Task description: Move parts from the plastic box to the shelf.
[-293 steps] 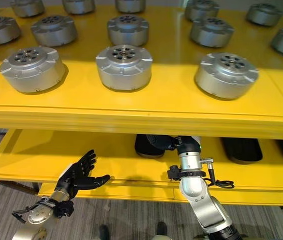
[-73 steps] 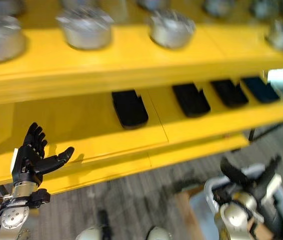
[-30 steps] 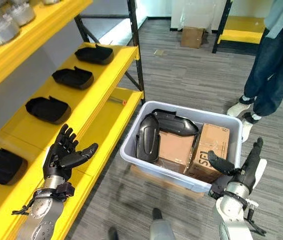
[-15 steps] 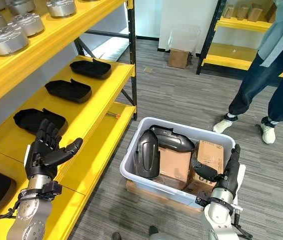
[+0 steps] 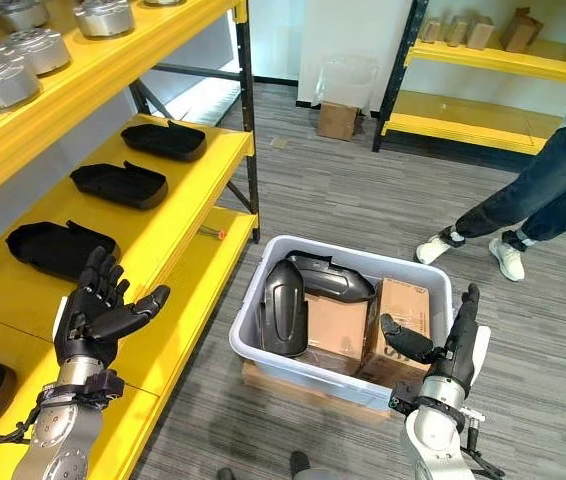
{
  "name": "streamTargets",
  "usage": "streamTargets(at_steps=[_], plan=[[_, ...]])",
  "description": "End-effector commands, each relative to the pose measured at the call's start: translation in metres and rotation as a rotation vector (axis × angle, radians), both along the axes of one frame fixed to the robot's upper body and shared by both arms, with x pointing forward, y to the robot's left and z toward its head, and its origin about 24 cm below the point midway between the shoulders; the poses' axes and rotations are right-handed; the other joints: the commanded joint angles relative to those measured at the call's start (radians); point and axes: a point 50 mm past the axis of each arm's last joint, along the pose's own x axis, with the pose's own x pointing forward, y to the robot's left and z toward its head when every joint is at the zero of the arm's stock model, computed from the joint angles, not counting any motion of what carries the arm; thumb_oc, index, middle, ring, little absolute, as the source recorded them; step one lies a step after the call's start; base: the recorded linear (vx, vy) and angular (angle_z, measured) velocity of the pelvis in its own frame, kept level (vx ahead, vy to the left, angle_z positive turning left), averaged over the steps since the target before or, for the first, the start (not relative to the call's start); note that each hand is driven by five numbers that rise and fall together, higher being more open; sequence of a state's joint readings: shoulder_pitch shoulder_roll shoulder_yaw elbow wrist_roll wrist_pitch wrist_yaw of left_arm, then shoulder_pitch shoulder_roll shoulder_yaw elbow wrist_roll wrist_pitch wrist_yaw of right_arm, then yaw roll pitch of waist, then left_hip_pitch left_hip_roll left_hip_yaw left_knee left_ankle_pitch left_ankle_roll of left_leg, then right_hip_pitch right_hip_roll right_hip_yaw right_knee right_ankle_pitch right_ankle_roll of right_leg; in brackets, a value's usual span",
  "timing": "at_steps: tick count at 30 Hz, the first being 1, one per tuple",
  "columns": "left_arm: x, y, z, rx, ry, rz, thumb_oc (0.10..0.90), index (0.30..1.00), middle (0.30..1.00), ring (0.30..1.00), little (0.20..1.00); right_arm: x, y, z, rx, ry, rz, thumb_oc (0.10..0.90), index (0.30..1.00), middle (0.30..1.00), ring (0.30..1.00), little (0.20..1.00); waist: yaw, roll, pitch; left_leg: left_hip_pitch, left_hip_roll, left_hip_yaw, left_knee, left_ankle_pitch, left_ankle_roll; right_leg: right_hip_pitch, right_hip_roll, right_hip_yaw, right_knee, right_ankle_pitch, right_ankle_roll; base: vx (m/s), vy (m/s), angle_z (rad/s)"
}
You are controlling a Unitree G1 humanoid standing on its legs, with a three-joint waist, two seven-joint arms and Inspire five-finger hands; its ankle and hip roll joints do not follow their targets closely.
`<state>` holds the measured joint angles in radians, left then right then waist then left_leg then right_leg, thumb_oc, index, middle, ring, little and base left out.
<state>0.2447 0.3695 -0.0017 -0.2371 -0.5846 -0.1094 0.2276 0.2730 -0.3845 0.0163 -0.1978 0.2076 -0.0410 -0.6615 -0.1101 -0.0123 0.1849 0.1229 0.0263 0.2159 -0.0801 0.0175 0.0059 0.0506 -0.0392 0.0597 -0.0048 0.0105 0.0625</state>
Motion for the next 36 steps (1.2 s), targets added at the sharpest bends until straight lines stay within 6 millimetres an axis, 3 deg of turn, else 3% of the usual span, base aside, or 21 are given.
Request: streamTargets(at_steps=[1,7,10,12,15,16,18,21,24,30,31,36], plan=[[0.006,0.007,0.039,0.058,-0.203,-0.02,0.9,1.0,1.0,1.0,1.0,0.01,-0.001,0.062,-0.192,-0.34,0.055,0.9,1.0,1.0,1.0,1.0,-0.002,-0.007,-0.071,-0.028,-0.014,-0.021,-0.007,-0.064,0.013,0.001,-0.025,-0.126,0.066,-0.037,0.048,0.04,0.118,-0.17],[0.008,0.007,0.041,0.023,-0.199,-0.047,0.9,1.0,1.0,1.0,1.0,0.008,-0.004,0.074,-0.336,-0.362,0.071,0.9,1.0,1.0,1.0,1.0,-0.007,-0.023,-0.06,-0.031,-0.029,-0.001,-0.007,-0.075,0.041,-0.055,-0.025,-0.14,0.168,-0.013,0.07,0.02,0.126,-0.21],[0.01,0.006,0.047,0.056,-0.235,-0.073,0.9,1.0,1.0,1.0,1.0,0.013,-0.005,0.078,-0.321,-0.38,0.091,0.9,1.0,1.0,1.0,1.0,0.005,-0.036,-0.032,-0.036,-0.022,0.025,-0.007,-0.078,0.052,-0.129,-0.03,-0.205,0.288,0.007,0.095,-0.05,0.054,-0.45],[0.009,0.008,0.049,0.062,-0.243,-0.05,0.9,1.0,1.0,1.0,1.0,0.016,-0.005,0.081,-0.315,-0.395,0.107,0.9,1.0,1.0,1.0,1.0,0.018,-0.04,-0.017,-0.037,-0.016,0.04,-0.007,-0.078,0.051,-0.154,-0.045,-0.245,0.304,0.012,0.103,-0.05,-0.037,-0.61],[0.006,0.014,0.051,0.064,-0.241,-0.026,0.9,1.0,1.0,1.0,1.0,0.016,-0.003,0.082,-0.296,-0.404,0.14,0.9,1.0,1.0,1.0,1.0,0.029,-0.045,-0.011,-0.032,-0.011,0.048,-0.007,-0.08,0.043,-0.152,-0.077,-0.267,0.247,0.035,0.109,0.0,-0.111,-0.61],[0.005,0.018,0.052,0.067,-0.234,-0.022,0.9,1.0,1.0,1.0,1.0,0.015,0.001,0.083,-0.304,-0.41,0.152,0.9,1.0,1.0,1.0,1.0,0.035,-0.048,-0.01,-0.026,-0.007,0.049,-0.007,-0.086,0.037,-0.15,-0.108,-0.263,0.191,0.073,0.119,0.03,-0.192,-0.29],[0.005,0.018,0.051,0.066,-0.231,-0.024,0.9,1.0,1.0,1.0,1.0,0.015,0.002,0.082,-0.306,-0.409,0.154,0.9,1.0,1.0,1.0,1.0,0.037,-0.049,-0.011,-0.023,-0.005,0.049,-0.007,-0.087,0.034,-0.149,-0.117,-0.261,0.174,0.088,0.123,0.06,-0.181,-0.1],[0.001,0.019,0.046,0.071,-0.202,-0.042,0.9,1.0,1.0,1.0,1.0,0.017,0.007,0.081,-0.315,-0.386,0.182,0.9,1.0,1.0,1.0,1.0,0.036,-0.05,-0.017,0.006,0.017,0.053,-0.007,-0.101,0.01,-0.158,-0.173,-0.25,0.051,0.193,0.151,0.11,-0.267,0.13],[-0.006,0.02,0.04,0.06,-0.182,-0.049,0.9,1.0,1.0,1.0,1.0,0.019,0.011,0.08,-0.356,-0.369,0.254,0.9,1.0,1.0,1.0,1.0,0.046,-0.038,-0.031,0.002,0.044,0.051,-0.007,-0.084,-0.018,-0.103,-0.151,-0.269,-0.038,0.141,0.14,0.05,-0.285,0.33],[-0.006,0.011,0.038,0.059,-0.189,-0.113,0.9,1.0,1.0,1.0,1.0,0.024,0.015,0.081,-0.403,-0.339,0.333,0.9,1.0,1.0,1.0,1.0,0.055,-0.035,-0.048,-0.007,0.067,0.03,-0.007,-0.062,-0.039,-0.024,-0.109,-0.257,-0.07,0.077,0.1,0.01,-0.192,0.23],[-0.006,0.01,0.038,0.05,-0.19,-0.123,0.9,1.0,1.0,1.0,1.0,0.027,0.018,0.081,-0.436,-0.322,0.378,0.9,1.0,1.0,1.0,1.0,0.062,-0.032,-0.055,-0.009,0.076,0.009,-0.007,-0.052,-0.05,0.006,-0.092,-0.247,-0.074,0.052,0.081,0.02,-0.219,-0.18],[-0.003,0.012,0.038,0.043,-0.194,-0.113,0.9,1.0,1.0,1.0,1.0,0.036,0.028,0.089,-0.522,-0.326,0.483,0.9,1.0,1.0,1.0,1.0,0.086,-0.03,-0.056,-0.003,0.097,-0.033,-0.007,-0.026,-0.07,0.037,-0.072,-0.243,-0.065,0.022,0.051,0.01,-0.238,-0.05]])
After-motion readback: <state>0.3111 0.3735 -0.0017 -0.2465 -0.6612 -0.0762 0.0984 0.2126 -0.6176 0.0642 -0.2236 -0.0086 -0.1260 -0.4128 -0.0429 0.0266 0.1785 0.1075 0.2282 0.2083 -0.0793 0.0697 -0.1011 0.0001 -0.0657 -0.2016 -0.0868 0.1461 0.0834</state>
